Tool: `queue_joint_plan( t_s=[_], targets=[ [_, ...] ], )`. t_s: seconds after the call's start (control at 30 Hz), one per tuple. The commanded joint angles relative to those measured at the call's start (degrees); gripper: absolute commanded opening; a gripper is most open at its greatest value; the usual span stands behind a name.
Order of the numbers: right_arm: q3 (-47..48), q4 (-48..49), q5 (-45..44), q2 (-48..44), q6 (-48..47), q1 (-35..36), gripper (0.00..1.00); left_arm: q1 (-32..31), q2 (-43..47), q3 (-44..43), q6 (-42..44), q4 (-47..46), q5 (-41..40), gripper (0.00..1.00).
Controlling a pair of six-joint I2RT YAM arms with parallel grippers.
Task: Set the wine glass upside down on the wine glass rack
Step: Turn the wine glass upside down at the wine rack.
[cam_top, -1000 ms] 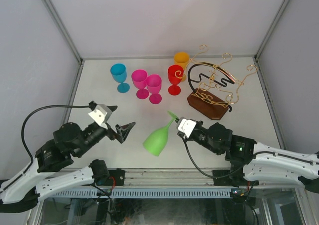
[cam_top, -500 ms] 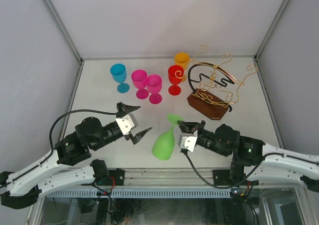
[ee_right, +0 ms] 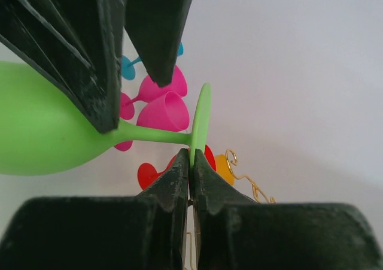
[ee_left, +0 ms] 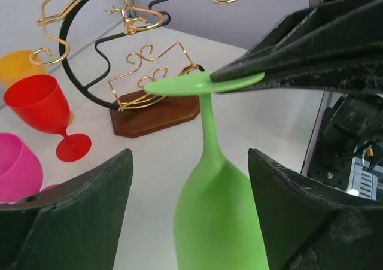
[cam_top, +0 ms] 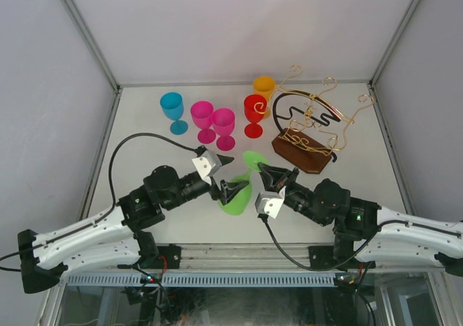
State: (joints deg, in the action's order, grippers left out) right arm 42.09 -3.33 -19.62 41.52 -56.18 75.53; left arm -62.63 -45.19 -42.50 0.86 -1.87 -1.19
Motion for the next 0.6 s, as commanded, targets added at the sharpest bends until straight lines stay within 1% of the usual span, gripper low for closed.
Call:
queue_joint_plan(
  t_s=[0.0,0.07,0.3,0.47,0.57],
  targets=[
    [3.06,4.92,-0.64,0.38,-0.86,1.06,0.00,-0.27,-3.05,-0.87,-4.89,-9.09,1.40,0.77],
    [3.04,5.24,-0.67,0.76,-0.76,1.19,0.00,-0.29,-3.85,-0.91,-5.39,-10.37,1.66,0.73],
    [3.00,8.34,-2.17,1.95,0.76,1.55,0.00,-0.24,-4.97,1.11,-8.33,-15.14,-0.53,0.65],
    [3.05,8.52,-2.80,2.71,2.22,2.33,0.00,-0.30,-4.99,3.40,-9.20,-19.67,-0.85,0.61],
    [3.01,8.67,-3.09,3.19,2.23,2.91,0.00,-0.27,-5.49,3.65,-8.80,-20.73,-0.78,0.56]
  ],
)
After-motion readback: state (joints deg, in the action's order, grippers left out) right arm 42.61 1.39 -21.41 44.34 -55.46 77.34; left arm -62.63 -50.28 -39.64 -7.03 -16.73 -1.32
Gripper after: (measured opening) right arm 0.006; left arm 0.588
